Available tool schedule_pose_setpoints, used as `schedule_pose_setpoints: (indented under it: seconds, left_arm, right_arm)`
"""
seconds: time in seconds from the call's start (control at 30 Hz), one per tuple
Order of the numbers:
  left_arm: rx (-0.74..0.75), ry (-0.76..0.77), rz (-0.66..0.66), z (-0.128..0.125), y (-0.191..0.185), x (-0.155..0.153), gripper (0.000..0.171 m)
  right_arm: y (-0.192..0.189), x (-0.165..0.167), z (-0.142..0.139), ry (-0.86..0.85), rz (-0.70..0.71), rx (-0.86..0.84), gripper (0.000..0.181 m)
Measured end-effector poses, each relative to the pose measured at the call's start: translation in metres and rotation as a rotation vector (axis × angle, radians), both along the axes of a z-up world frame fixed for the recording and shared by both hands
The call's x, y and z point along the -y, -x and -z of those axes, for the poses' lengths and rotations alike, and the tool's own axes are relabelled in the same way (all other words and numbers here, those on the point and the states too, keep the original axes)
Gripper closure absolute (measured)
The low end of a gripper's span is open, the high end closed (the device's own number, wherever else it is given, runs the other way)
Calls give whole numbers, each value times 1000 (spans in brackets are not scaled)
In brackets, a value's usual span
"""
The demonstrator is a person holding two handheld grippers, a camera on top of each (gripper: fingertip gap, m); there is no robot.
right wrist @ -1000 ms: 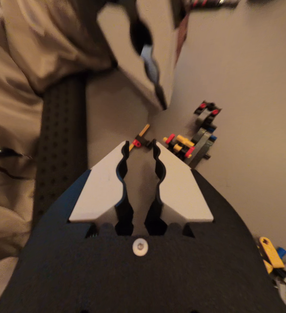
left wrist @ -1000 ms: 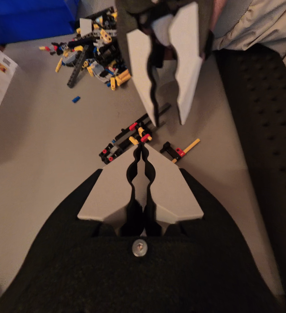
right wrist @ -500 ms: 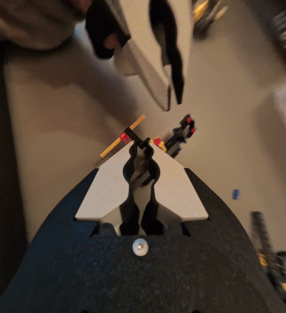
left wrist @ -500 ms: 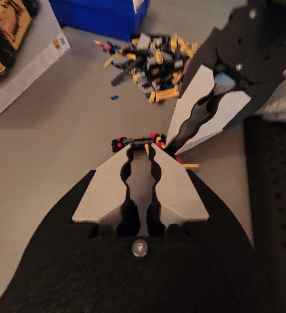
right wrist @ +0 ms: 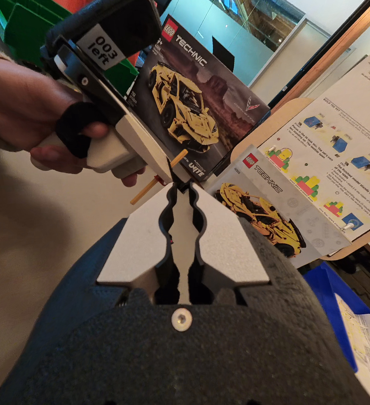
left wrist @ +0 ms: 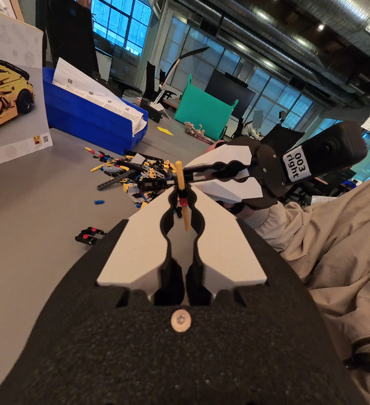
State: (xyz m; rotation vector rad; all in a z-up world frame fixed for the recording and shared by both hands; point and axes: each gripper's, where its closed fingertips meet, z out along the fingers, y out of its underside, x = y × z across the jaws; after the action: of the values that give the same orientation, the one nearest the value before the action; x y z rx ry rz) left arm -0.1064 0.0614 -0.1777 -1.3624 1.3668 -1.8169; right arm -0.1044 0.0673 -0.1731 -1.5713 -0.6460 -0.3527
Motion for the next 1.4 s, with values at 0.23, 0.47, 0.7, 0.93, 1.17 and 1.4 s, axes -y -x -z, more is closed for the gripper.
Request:
schedule_pose_setpoints:
  seconds: [0.23,0.47,0.7,0.93,1.17,1.4]
  left_arm:
    - [-9,-166,-124,10,-3,-17,165]
    - [61,-396,-108,6,-1,2,165]
    - [56,-378,-93,6,-2,8,165]
    - [147,-395,-170,-5,-6,11,158]
    - [146,-304,-151,-5,-7,11,163]
    - [-34,-280,-171,7,-19,7,164]
  right_arm:
    - [-2,-1,12,121,-125,-356,154]
    - [-1,4,-3,188,-297,-736,166]
    - [-5,6,2,227,-312,-755,178]
    - [-2,6,-6,236,-362,-886,178]
    - [-3,5,-5,269,-367,-951,178]
    - [-18,1,-2,238,-280,-1034,180]
